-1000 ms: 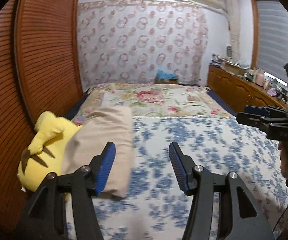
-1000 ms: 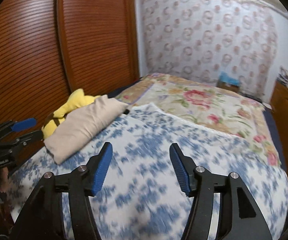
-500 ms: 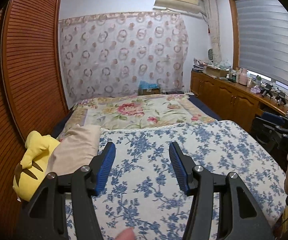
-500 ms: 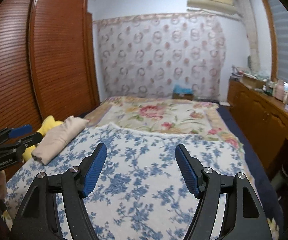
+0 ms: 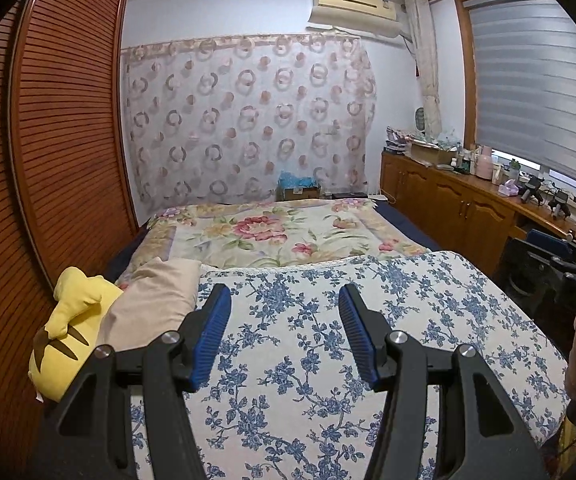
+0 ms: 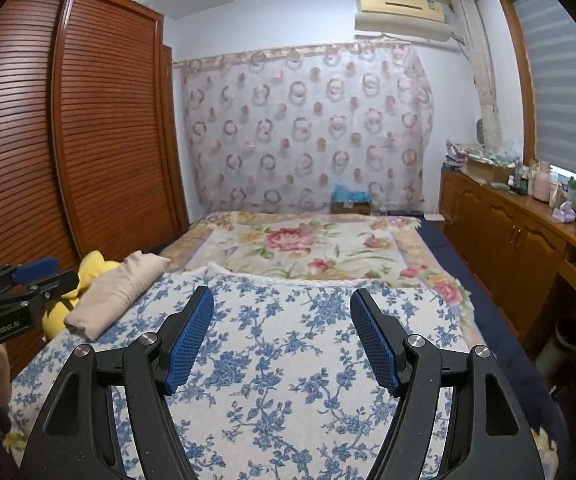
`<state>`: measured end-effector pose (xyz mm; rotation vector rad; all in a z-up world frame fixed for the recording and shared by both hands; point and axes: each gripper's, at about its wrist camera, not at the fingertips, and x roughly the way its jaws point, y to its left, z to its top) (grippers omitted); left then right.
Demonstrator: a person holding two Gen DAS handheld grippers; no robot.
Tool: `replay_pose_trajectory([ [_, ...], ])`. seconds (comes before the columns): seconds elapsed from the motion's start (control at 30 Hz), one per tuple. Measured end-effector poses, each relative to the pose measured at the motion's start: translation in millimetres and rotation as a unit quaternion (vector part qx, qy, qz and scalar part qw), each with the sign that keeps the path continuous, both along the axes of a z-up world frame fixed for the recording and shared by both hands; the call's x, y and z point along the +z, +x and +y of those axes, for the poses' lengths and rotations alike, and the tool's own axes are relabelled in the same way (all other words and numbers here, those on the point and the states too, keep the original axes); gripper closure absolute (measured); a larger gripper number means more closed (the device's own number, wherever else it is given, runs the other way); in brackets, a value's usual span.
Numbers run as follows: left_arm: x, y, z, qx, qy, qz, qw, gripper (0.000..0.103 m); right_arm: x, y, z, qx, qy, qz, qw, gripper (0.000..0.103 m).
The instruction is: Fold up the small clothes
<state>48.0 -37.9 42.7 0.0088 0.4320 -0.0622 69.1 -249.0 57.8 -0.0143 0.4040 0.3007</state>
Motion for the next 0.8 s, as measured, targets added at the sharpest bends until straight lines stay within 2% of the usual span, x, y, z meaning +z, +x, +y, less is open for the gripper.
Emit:
replay_pose_trajectory([
  [0.8, 3.1, -7.0, 1.2, 0.009, -0.002, -0.016, 0.9998, 0.047, -0.6, 1.3, 2.8, -0.001, 0.000, 0.000, 1.000, 0.030],
])
